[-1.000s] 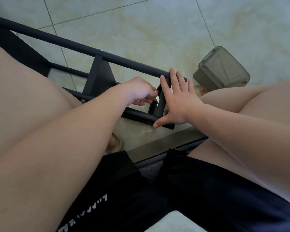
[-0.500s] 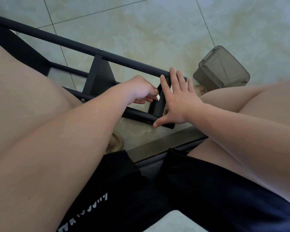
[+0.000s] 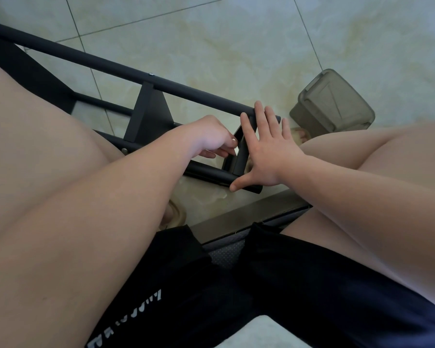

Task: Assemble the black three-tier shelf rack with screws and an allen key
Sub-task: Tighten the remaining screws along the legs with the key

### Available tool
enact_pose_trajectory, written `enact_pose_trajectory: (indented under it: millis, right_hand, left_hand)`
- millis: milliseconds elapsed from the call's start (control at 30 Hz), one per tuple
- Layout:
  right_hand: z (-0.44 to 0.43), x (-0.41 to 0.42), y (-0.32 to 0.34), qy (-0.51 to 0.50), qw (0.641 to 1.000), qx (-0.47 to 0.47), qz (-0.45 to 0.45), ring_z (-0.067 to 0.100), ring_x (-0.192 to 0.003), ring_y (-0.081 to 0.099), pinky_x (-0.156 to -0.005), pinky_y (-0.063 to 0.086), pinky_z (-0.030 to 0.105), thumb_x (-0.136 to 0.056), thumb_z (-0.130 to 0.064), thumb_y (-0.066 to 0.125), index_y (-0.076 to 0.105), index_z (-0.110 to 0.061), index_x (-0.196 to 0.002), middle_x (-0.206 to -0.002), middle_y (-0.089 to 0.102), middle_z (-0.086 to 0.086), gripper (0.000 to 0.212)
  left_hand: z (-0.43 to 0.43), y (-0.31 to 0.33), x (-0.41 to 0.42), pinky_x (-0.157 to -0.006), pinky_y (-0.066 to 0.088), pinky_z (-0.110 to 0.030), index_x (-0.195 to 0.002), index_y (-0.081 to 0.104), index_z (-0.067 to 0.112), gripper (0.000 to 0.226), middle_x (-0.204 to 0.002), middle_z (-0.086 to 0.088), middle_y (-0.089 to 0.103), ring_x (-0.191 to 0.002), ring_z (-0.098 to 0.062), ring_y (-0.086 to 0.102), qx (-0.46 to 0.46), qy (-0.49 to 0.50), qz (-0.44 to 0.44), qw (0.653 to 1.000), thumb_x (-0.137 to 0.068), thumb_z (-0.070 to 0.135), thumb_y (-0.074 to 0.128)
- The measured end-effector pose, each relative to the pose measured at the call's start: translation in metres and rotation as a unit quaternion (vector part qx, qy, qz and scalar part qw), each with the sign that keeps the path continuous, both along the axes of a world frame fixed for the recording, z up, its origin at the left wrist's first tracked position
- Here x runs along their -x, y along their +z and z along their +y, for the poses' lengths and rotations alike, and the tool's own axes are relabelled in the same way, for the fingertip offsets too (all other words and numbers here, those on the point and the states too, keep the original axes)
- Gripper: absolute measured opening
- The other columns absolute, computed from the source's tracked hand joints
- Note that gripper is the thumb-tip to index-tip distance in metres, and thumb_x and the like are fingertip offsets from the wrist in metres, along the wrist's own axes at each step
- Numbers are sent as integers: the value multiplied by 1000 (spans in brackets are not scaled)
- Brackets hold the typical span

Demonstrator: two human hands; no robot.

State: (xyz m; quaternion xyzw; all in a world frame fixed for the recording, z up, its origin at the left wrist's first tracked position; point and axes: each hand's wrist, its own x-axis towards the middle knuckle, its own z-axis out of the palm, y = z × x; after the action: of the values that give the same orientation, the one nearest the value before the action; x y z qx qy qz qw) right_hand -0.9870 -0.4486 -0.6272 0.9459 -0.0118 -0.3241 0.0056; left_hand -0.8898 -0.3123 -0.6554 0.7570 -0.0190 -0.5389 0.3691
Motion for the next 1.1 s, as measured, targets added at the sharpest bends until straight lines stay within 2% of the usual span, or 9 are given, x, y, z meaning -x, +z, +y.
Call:
enact_pose_trajectory:
  millis: [200,400,500,900,1100]
  right_hand:
    - [1,0,1,-1,1000,-1,3,39,-151,-28,-123,-5,60,-48,-100,57,-27,-15,-156,-159,-37,19,161]
    - [1,0,1,-2,1000,-1,2,39,-151,-28,-123,-5,60,-49,-100,58,-26,-15,-156,-160,-37,19,161]
    - [1,0,1,-1,1000,-2,3,39,-150,-28,-123,-5,61,-49,-100,58,-27,-15,-156,-159,-37,19,160]
    - [0,0,0,-4,1000,-6,11,39,-150,-30,-123,-5,61,-48,-100,57,-29,-16,-155,-158,-40,18,161]
    - [-1,0,-2,-3,1000,-5,6,39,-150,-30,-123,-5,62,-48,-101,57,-29,-16,-155,-158,-40,18,161]
  left_hand:
    - [-1,2,1,-71,52,-27,-100,70,17,10,-77,8,77,-71,-1,73,-12,-11,0,1000,-94,23,65]
    - [-4,5,2,-79,54,-29,-101,68,13,12,-79,5,78,-80,-8,73,-32,15,45,998,-96,21,61]
    - [-5,8,3,-83,55,-30,-96,65,13,10,-75,5,77,-78,-8,71,-45,13,60,997,-98,21,59]
    - [-1,9,1,-76,50,-29,-98,63,13,13,-72,6,76,-82,-10,68,-30,-20,85,996,-102,19,52]
    - [1,7,-1,-78,49,-27,-96,63,15,13,-74,7,75,-87,-11,65,-36,-33,89,995,-102,18,52]
